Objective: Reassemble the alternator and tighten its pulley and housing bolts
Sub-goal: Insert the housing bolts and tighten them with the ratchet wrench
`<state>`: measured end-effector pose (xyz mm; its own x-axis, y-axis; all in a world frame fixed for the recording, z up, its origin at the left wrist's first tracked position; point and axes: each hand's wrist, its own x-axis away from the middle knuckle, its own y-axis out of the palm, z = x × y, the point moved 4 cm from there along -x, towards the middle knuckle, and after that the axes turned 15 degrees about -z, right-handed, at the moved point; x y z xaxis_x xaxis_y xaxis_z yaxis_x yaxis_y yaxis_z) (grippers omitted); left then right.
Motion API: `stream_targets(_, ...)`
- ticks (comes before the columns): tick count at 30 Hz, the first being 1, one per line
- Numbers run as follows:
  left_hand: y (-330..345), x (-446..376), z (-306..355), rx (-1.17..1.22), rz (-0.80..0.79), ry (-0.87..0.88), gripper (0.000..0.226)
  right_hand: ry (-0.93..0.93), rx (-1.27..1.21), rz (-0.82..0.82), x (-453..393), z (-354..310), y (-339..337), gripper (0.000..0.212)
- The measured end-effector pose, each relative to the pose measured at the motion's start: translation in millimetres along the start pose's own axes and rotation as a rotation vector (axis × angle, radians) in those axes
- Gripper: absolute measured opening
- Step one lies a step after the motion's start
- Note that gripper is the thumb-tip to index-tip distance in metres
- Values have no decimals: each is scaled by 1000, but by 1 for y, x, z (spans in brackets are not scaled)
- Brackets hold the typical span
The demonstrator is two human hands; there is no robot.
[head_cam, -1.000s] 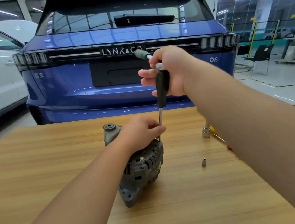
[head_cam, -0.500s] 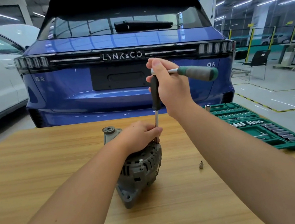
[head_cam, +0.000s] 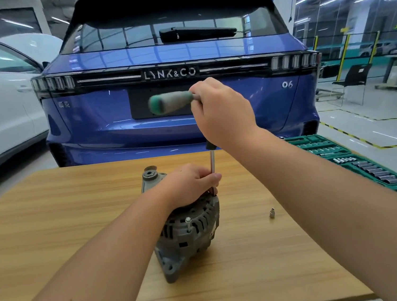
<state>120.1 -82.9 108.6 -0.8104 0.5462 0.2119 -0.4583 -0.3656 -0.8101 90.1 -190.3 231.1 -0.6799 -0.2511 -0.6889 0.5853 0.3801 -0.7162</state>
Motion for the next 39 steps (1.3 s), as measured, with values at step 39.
stream_targets(39, 7, 50, 2, -147, 125, 219, 36, -287, 243, -93, 16, -74, -16, 32)
